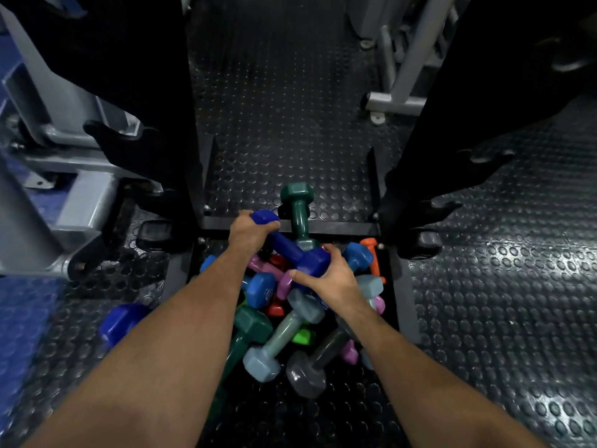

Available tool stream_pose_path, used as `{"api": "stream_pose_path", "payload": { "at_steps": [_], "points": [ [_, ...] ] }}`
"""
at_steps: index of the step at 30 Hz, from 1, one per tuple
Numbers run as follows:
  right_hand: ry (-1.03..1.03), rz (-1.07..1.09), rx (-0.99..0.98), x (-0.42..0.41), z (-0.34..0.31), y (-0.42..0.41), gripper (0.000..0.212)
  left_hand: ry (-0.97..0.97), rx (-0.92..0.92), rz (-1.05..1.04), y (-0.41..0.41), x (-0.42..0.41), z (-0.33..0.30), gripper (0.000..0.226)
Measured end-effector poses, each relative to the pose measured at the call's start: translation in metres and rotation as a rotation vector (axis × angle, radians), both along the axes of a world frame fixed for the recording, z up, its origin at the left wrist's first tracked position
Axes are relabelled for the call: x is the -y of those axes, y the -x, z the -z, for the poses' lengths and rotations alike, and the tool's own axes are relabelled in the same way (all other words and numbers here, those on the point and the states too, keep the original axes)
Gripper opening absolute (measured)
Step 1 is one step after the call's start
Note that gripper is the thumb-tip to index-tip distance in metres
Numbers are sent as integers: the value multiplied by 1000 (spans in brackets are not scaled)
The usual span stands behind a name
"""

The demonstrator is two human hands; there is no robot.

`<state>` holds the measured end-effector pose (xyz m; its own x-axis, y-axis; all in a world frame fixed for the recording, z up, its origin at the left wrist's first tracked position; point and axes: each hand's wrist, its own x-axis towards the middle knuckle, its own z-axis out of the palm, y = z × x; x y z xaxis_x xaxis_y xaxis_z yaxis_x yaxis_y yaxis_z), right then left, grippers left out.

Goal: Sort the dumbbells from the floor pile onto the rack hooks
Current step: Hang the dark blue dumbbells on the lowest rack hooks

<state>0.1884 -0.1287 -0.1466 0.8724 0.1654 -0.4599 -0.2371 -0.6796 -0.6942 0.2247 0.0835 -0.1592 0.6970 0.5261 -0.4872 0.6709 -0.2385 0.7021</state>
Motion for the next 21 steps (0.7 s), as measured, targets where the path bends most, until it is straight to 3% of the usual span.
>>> {"api": "stream_pose_path", "payload": {
  "at_steps": [5, 11, 16, 21],
  "points": [
    [-12, 25, -7, -4, 3, 3, 110, 29, -52, 25, 2, -6, 11, 71],
    [53, 65, 17, -7, 7, 3, 78, 51, -3, 17, 3, -16, 19, 49],
    [19, 82, 44, -4, 4, 4, 77, 68, 46, -38, 8, -12, 15, 38],
    [-57, 136, 93, 9, -8, 11, 80, 87, 112, -31, 19, -8, 5, 46]
  ]
}}
